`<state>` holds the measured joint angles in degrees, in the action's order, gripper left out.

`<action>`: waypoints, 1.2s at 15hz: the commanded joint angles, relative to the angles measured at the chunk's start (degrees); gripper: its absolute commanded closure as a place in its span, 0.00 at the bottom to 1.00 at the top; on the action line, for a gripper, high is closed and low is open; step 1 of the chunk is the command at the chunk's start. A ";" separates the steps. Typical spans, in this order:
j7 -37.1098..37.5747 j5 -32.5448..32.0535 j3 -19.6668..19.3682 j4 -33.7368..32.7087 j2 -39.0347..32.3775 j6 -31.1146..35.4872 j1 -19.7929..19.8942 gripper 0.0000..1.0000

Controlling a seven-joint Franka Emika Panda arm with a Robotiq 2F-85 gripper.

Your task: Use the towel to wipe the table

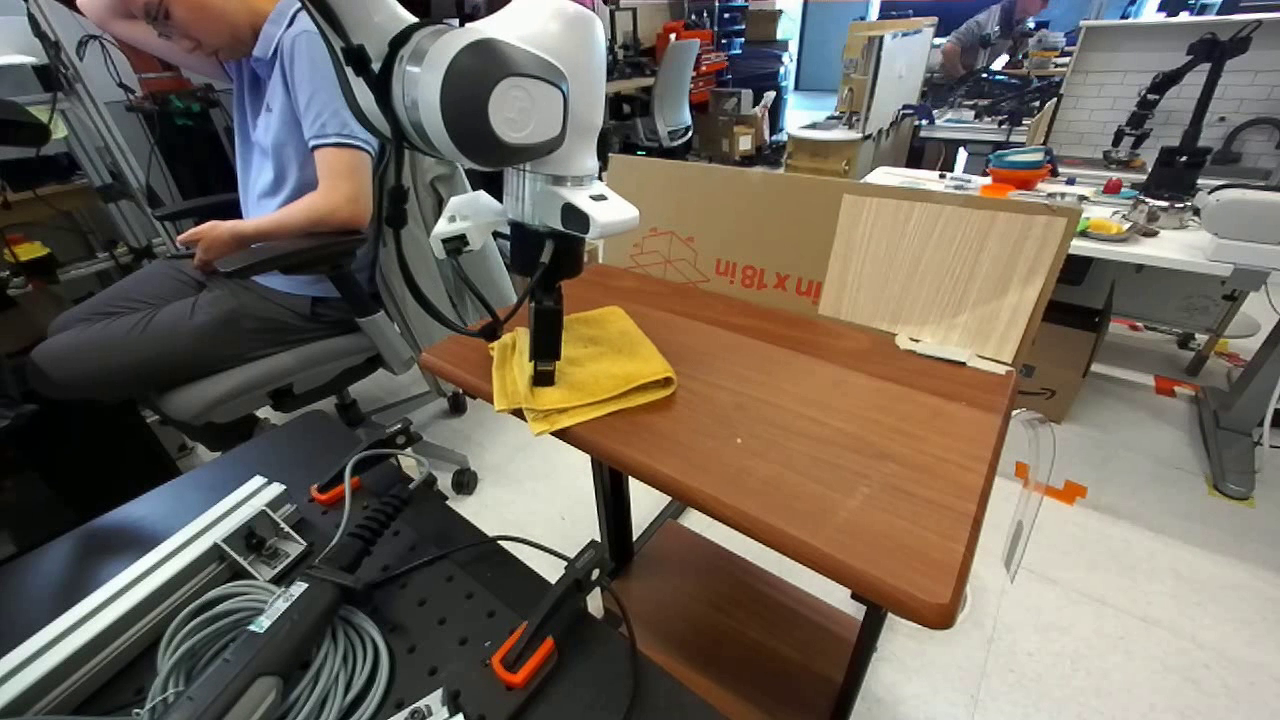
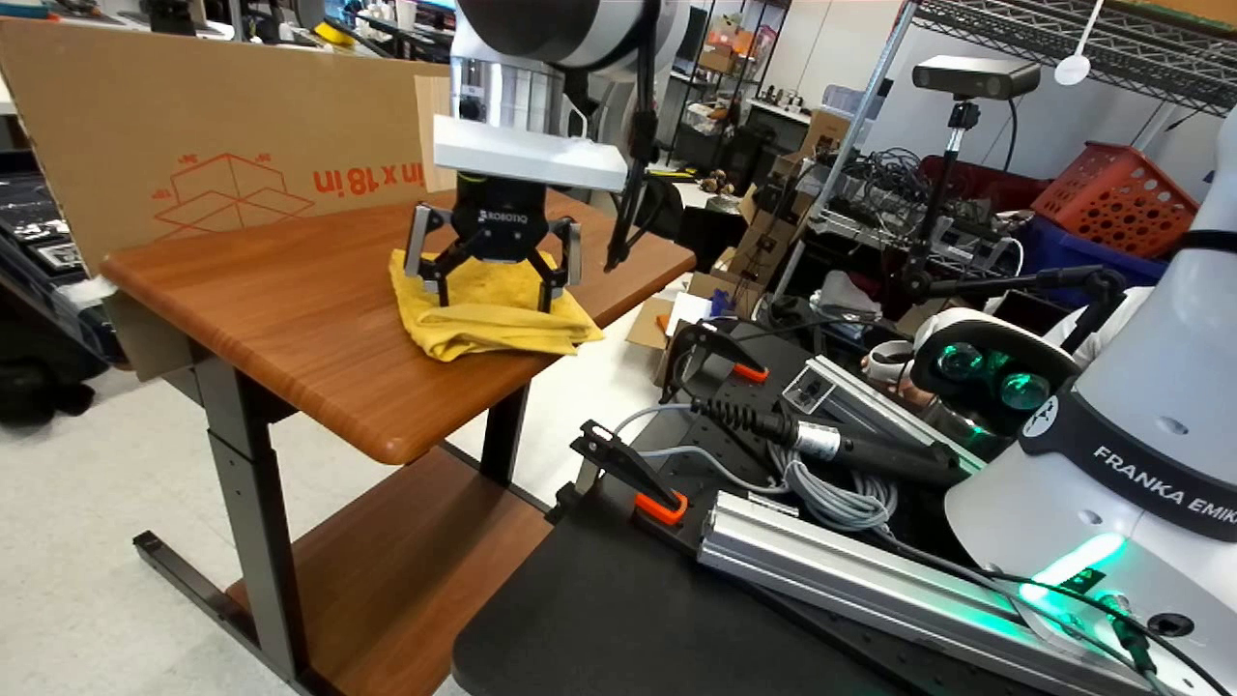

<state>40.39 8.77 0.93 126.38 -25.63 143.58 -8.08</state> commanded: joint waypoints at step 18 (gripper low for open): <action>10.08 0.53 -11.93 -15.18 -10.65 0.01 6.05 0.00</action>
<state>49.63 8.90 -9.74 112.07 -34.66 143.77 -4.54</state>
